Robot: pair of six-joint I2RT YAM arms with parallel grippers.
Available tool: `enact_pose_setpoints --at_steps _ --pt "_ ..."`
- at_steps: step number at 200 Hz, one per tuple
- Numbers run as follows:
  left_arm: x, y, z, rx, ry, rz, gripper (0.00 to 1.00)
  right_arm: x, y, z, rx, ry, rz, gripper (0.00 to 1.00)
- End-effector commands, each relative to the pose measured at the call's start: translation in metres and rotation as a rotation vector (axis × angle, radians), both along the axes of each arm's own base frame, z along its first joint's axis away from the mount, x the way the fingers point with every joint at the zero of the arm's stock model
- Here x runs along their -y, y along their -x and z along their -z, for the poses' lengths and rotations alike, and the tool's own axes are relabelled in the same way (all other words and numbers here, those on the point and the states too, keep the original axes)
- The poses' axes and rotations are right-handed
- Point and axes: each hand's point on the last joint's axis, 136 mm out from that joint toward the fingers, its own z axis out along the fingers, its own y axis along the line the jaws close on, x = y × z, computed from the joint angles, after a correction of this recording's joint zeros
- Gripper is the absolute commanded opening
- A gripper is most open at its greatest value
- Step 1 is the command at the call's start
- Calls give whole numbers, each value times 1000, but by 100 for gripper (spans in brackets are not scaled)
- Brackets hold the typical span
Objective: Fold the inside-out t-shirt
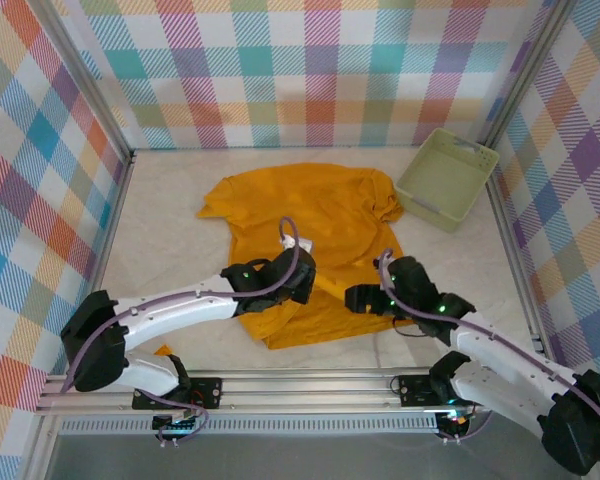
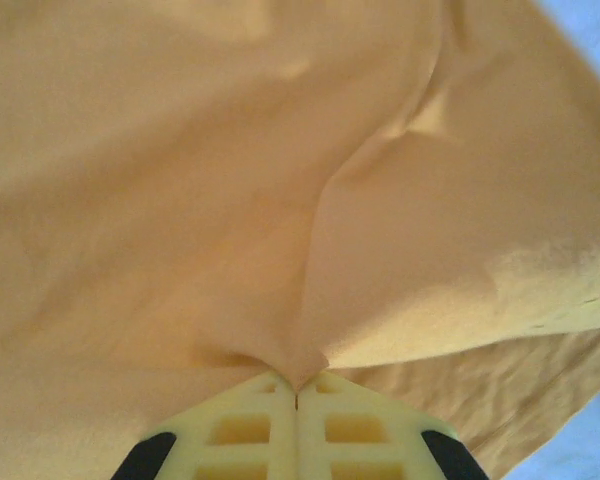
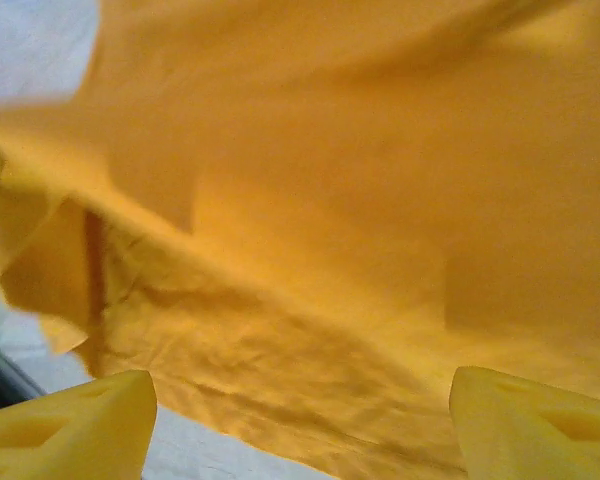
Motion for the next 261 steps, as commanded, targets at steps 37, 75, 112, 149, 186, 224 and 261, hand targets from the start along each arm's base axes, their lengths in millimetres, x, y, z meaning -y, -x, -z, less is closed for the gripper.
enact_pose_setpoints --at_steps 37,75,112,149,186,224,261 --pt "12 -14 -44 21 172 48 0 -80 17 4 283 -72 -212 77" --pt "13 -15 -56 25 197 63 0 -107 15 23 385 -7 -265 75" --pt "11 -13 -71 39 223 73 0 -120 5 43 454 41 -279 75" --pt "14 -9 -84 45 246 103 0 -127 -11 53 511 103 -256 75" --pt "11 -5 -100 63 269 120 0 -128 -34 53 557 163 -213 76" --pt "9 -2 -115 84 289 135 0 -116 -68 44 590 171 -127 76" --pt "15 3 -137 103 346 174 0 -119 -94 31 689 233 -85 77"
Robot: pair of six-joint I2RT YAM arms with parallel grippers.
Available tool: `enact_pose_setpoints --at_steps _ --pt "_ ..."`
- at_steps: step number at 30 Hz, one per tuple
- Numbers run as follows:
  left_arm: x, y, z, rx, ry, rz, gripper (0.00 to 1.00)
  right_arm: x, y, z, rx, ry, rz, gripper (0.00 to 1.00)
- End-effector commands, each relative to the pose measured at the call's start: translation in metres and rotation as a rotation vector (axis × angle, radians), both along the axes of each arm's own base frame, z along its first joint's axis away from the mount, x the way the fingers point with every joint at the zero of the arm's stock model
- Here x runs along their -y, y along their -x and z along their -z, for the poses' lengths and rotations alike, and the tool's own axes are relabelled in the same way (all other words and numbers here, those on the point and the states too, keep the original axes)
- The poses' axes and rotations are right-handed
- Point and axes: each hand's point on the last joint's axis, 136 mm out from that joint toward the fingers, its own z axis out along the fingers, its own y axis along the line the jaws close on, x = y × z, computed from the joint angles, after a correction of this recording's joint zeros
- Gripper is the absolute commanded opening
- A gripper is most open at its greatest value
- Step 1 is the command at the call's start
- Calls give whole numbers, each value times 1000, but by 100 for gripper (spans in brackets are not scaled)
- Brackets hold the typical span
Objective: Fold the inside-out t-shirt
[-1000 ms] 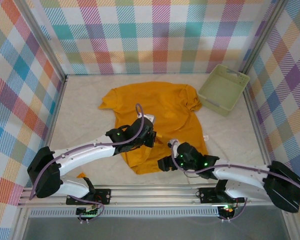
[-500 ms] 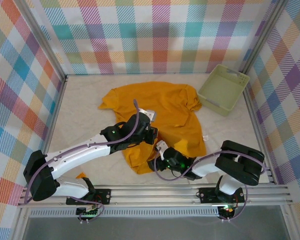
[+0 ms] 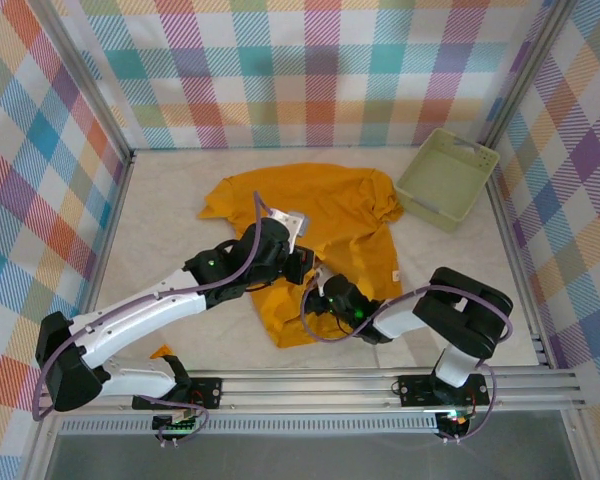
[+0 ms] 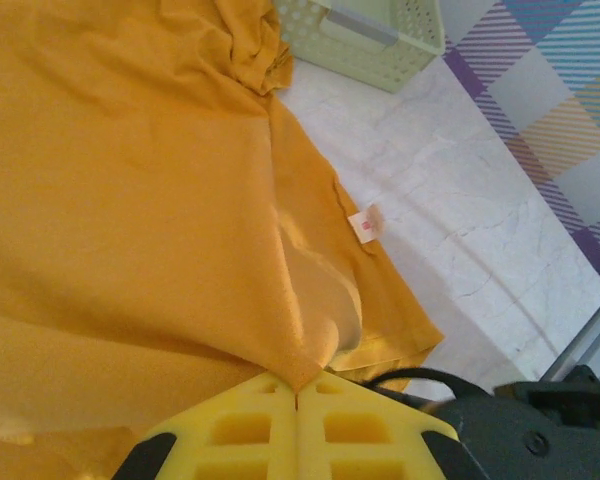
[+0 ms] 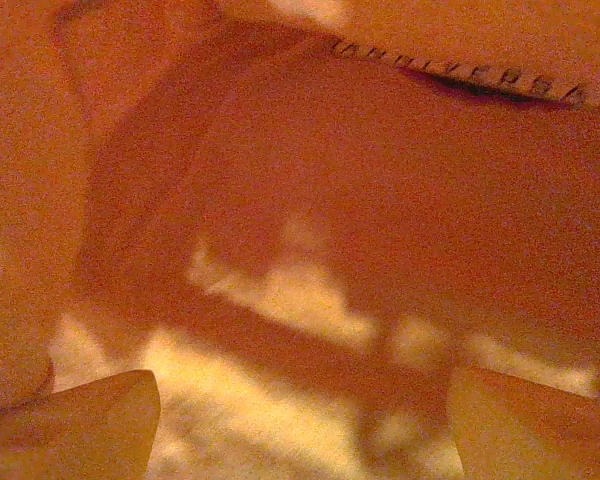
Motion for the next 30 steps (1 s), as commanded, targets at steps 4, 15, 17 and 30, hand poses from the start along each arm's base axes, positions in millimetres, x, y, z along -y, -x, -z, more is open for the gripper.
enact_pose_setpoints --at_steps 4,15,17,30 --pt "8 8 -51 55 115 80 0 -3 -43 -32 160 -10 99 78" --pt "15 23 -108 113 238 165 0 3 -109 -53 93 -110 200 79" --pt "16 25 -119 125 260 178 0 4 -120 -54 68 -153 215 79" --pt "39 27 -166 191 341 228 0 -7 -175 -3 -210 -93 380 82"
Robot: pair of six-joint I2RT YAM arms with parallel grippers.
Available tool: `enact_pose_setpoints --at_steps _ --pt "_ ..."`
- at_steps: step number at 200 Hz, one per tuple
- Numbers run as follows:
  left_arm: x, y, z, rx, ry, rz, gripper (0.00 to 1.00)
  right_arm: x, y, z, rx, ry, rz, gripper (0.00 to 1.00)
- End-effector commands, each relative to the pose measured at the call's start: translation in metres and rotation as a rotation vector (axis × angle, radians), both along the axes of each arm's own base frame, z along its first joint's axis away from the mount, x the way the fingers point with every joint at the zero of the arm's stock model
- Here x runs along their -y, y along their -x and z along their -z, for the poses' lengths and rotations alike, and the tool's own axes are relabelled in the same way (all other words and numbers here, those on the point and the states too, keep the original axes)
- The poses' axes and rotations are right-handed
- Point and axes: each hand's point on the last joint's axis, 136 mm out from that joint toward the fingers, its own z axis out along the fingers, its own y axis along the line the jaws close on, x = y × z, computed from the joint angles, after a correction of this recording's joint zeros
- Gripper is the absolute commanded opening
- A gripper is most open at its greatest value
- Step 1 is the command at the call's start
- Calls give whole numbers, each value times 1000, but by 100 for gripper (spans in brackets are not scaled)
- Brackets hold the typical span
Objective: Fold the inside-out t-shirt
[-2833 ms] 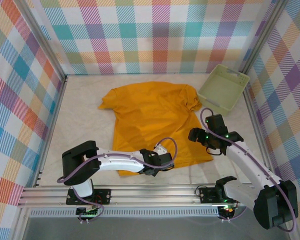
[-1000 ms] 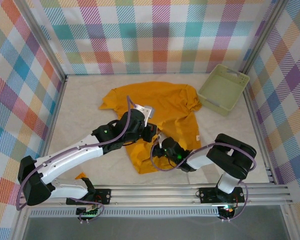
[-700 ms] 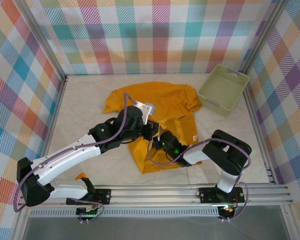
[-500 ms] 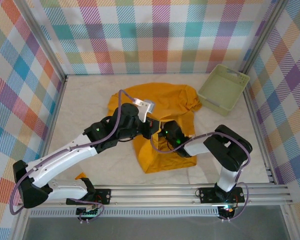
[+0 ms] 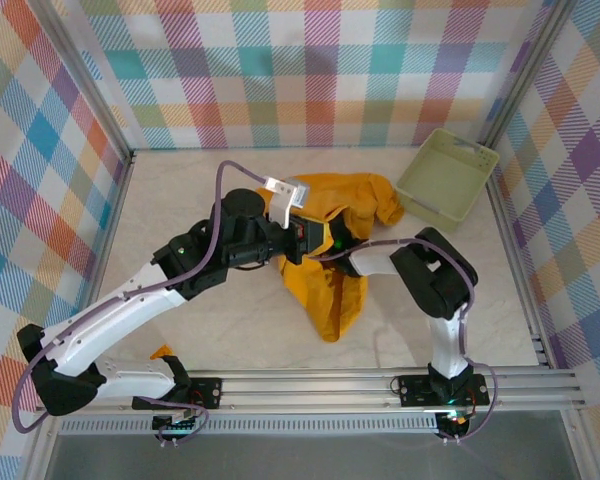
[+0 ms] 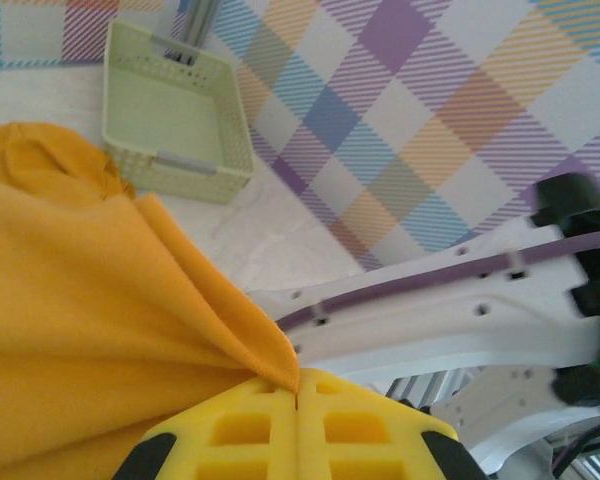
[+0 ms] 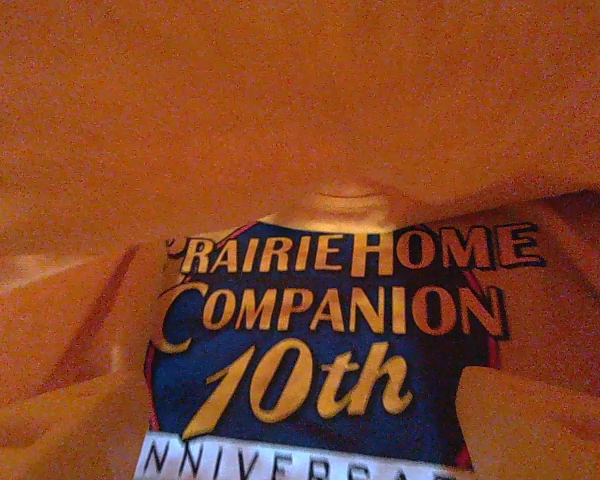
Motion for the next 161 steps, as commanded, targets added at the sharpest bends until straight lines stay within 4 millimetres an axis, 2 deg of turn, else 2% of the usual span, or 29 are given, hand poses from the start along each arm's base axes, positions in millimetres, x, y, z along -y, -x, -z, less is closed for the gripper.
enact_pose_setpoints --at_steps 1,20,32,65,88,136,161 --pt "14 3 -34 73 65 43 0 -3 -4 30 -152 45 58 83" --pt "19 3 -39 86 67 46 0 -2 -11 45 -232 88 113 84" --pt "21 2 -43 95 68 44 0 -4 -17 48 -286 123 146 85" --pt "21 1 -55 124 89 34 0 -4 -15 71 -463 215 220 86" --pt "19 -6 -54 140 73 -4 0 -4 -15 87 -553 264 256 87" --pt "10 -21 -47 148 29 -99 0 -15 -19 103 -657 313 272 87" --pt "2 -28 -46 157 11 -155 0 -15 -21 103 -662 342 266 78"
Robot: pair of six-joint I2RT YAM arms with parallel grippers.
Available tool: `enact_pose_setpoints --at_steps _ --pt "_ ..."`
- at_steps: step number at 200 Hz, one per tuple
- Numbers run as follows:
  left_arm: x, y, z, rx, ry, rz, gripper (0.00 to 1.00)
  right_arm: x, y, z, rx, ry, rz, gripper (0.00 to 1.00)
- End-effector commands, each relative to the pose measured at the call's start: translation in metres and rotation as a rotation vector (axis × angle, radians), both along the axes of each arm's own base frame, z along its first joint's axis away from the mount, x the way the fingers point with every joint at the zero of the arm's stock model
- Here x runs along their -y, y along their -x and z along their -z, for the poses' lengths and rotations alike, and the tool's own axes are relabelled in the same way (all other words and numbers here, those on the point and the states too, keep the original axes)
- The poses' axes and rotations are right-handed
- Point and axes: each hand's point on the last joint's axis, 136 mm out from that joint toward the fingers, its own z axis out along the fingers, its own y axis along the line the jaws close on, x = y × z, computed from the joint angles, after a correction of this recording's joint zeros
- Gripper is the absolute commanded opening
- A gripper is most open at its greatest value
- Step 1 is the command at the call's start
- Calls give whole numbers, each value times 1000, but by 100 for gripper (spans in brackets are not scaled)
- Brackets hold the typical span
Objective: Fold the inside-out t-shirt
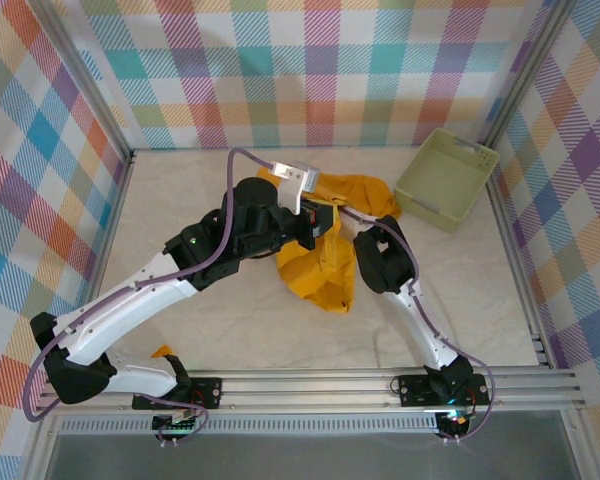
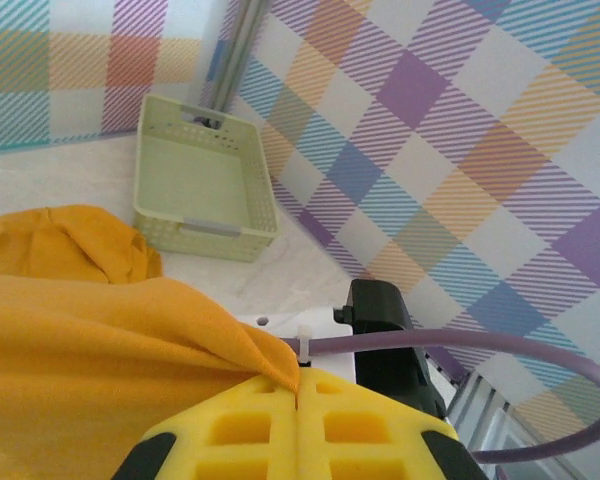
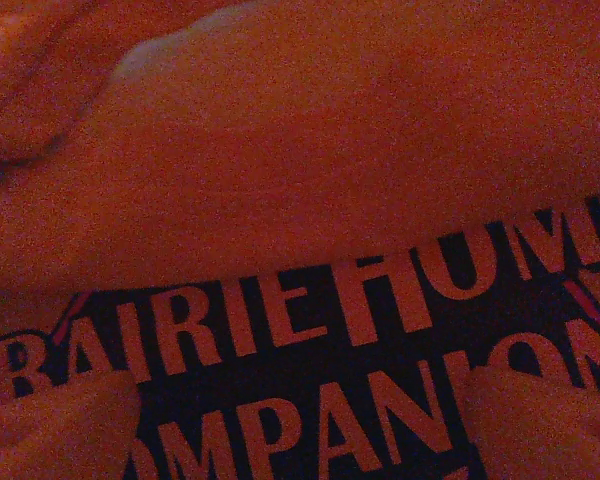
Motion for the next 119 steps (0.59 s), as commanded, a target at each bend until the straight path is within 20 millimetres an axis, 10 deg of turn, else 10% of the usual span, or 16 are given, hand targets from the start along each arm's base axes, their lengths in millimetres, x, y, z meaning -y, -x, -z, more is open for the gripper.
enact_pose_setpoints --at_steps 1,50,119 --pt "-9 -5 -25 63 26 -62 0 19 39 54 -207 119 2 78" --pt "-42 -39 -18 63 -57 -269 0 17 43 32 -112 39 -57 23" --pt "-124 -116 8 6 -171 -601 0 1 87 -34 109 -184 -251 0"
